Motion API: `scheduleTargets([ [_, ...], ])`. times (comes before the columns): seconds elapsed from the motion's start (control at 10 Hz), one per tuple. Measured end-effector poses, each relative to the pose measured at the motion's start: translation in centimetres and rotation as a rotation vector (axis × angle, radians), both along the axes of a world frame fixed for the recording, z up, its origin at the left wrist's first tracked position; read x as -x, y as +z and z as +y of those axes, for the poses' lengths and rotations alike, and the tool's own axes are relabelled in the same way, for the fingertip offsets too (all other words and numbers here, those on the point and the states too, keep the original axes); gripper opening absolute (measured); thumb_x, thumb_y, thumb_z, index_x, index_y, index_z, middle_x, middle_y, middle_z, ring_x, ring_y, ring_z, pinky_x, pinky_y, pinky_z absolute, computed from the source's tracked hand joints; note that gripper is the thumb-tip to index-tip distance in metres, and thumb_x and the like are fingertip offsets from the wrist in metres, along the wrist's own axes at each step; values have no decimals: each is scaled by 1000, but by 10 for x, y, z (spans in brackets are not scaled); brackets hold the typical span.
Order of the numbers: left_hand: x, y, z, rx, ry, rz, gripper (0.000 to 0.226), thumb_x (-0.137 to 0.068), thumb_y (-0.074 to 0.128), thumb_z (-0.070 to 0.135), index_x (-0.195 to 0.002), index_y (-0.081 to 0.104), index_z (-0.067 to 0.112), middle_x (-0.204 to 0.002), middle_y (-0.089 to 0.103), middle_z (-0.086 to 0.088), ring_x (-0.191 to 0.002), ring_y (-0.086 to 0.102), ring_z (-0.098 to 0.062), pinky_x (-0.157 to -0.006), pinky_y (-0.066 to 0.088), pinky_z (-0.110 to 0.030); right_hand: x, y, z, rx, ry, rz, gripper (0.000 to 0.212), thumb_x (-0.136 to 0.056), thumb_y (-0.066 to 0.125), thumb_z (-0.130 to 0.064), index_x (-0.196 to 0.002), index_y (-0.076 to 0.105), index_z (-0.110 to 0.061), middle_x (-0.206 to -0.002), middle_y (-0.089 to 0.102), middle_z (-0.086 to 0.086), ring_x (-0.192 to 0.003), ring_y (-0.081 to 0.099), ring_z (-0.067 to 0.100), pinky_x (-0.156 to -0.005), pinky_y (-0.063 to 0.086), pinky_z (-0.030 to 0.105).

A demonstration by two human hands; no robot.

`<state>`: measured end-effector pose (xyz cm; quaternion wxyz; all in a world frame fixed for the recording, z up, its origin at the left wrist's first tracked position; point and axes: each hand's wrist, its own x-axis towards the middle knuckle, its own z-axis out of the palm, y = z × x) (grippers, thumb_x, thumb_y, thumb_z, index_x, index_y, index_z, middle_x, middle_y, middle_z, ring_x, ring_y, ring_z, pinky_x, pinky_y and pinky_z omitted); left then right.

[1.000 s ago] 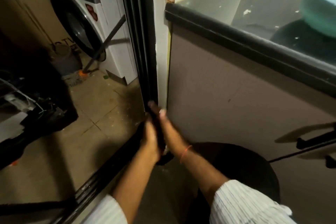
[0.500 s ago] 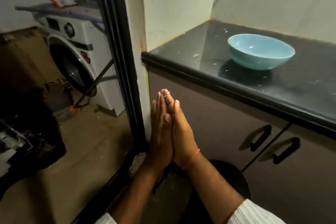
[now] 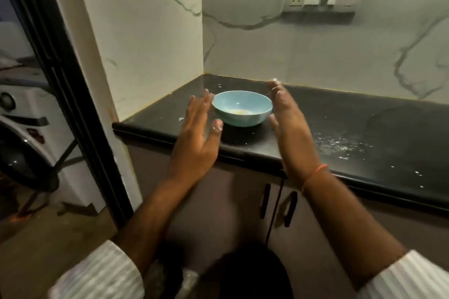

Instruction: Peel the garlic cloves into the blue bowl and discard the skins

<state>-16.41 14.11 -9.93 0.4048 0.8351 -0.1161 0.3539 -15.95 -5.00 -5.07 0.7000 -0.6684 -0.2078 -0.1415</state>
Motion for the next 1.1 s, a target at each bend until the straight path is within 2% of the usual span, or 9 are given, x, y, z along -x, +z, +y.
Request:
scheduleTargets([
  [0.1,-42,27,3,-36,86,210,63,-110,37,45,-169,20,27,-177,9,10,-163,-5,-9,-133,11,-53,-49,19,-32,128,-172,70,51,-113,39,-40,-161,39,-24,-166,39,-11,-147,34,-4,-128,22,27],
  [0.2,-87,42,2,-16,141,363,60,-115,33,40,-170,12,27,-178,0,1,-163,-11,-13,-133,3,-50,-106,14,-44,397,-185,105,55,-113,37,-40,-165,30,-21,-171,30,-5,-155,26,6,-123,17,22],
  [0.3,-120,44,10,-169,177,507,61,-115,25,45,-169,4,28,-177,-9,4,-161,-18,-13,-132,-4,-47,-161,13,-43,678,-101,91,62,-113,33,-44,-167,18,-17,-175,15,-1,-162,9,15,-131,9,34],
  [0.4,-134,26,17,-206,122,540,60,-115,24,45,-170,12,24,-175,2,13,-161,-12,-6,-133,-2,-37,-194,5,-39,926,23,68,64,-113,28,-48,-168,9,-22,-176,2,-7,-162,-4,13,-130,0,46],
  [0.5,-135,22,12,-171,36,539,67,-107,23,56,-168,15,31,-175,5,19,-159,-11,4,-126,3,-24,-199,-5,-53,1044,87,49,61,-112,23,-49,-168,8,-28,-176,3,-15,-162,-7,10,-129,-3,51],
  [0.6,-126,27,-10,-176,-72,576,63,-106,21,54,-165,7,38,-175,6,23,-159,-13,5,-129,2,-27,-178,-2,-89,1114,74,46,61,-111,15,-53,-168,1,-35,-173,-5,-24,-159,-15,3,-129,-7,44],
  [0.8,-118,47,-102,-270,-223,683,66,-111,26,38,-170,0,25,-178,0,10,-162,-13,-8,-134,5,-48,-130,21,-190,1263,67,244,65,-106,3,-60,-164,-15,-38,-168,-25,-29,-156,-25,1,-132,-3,48],
  [1.0,-117,67,-167,-340,-344,787,69,-113,28,36,-168,-11,25,-177,-10,11,-162,-16,-8,-134,7,-50,-111,45,-252,1327,72,434,71,-102,-1,-63,-164,-19,-34,-166,-32,-26,-156,-28,4,-132,1,53],
  [1.1,-107,76,-169,-404,-319,833,69,-114,26,37,-167,-15,22,-175,-21,12,-161,-21,-10,-133,5,-52,-101,44,-251,1327,78,433,71,-103,2,-60,-165,-16,-31,-167,-32,-22,-157,-28,9,-131,4,57],
])
